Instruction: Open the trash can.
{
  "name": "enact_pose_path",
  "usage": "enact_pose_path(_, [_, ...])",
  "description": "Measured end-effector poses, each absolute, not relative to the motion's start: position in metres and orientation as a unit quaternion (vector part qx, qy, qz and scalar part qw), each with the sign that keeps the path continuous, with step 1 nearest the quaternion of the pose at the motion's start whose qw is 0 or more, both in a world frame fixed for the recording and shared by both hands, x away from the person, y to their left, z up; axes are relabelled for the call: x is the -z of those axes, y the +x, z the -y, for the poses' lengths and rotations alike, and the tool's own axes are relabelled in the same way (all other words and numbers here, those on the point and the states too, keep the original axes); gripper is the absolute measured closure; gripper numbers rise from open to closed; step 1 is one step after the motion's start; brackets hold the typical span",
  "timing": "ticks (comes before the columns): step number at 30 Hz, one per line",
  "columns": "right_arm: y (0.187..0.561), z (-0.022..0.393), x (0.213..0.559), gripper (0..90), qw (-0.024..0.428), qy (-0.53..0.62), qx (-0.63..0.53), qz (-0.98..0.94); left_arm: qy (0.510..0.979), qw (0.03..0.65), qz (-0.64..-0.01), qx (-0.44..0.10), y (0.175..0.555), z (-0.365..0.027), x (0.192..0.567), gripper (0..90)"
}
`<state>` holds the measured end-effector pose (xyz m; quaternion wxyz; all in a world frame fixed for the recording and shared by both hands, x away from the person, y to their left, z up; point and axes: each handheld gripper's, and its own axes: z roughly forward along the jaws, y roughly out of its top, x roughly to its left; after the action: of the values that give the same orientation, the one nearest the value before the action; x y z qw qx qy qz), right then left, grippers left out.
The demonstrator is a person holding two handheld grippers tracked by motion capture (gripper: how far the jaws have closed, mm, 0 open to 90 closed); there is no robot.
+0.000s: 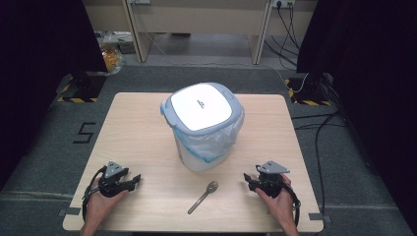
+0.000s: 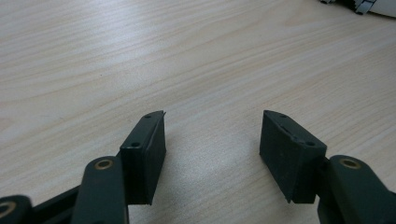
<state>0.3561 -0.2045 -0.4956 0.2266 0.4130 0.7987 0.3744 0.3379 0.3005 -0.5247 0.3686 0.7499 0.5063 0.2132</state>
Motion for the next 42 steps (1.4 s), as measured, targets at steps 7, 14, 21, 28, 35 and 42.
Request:
enact_pose_path(7, [0.39, 0.195, 0.483, 54.2, 0.236, 0.404, -0.402, -0.787, 0.75, 0.368, -0.506, -0.213, 0.338, -0.301, 0.525, 39.7])
enact_pose_path(14, [0.436, 0.191, 0.487, 64.2, 0.223, 0.425, -0.44, -0.759, 0.75, 0.368, -0.507, -0.213, 0.338, -0.3, 0.525, 39.7])
enact_pose_path(21, [0.457, 0.191, 0.497, 69.4, 0.224, 0.429, -0.454, -0.748, 0.75, 0.367, -0.507, -0.213, 0.339, -0.3, 0.524, 39.7])
enact_pose_path(28, [0.465, 0.19, 0.507, 71.7, 0.225, 0.426, -0.452, -0.751, 0.75, 0.368, -0.507, -0.213, 0.339, -0.3, 0.525, 39.7])
enact_pose_path(35, [0.472, 0.185, 0.498, 71.9, 0.221, 0.424, -0.458, -0.749, 0.749, 0.369, -0.507, -0.213, 0.34, -0.3, 0.525, 39.7])
enact_pose_path(42, [0.489, 0.17, 0.493, 71.6, 0.211, 0.423, -0.453, -0.756, 0.749, 0.37, -0.507, -0.213, 0.34, -0.3, 0.525, 39.8])
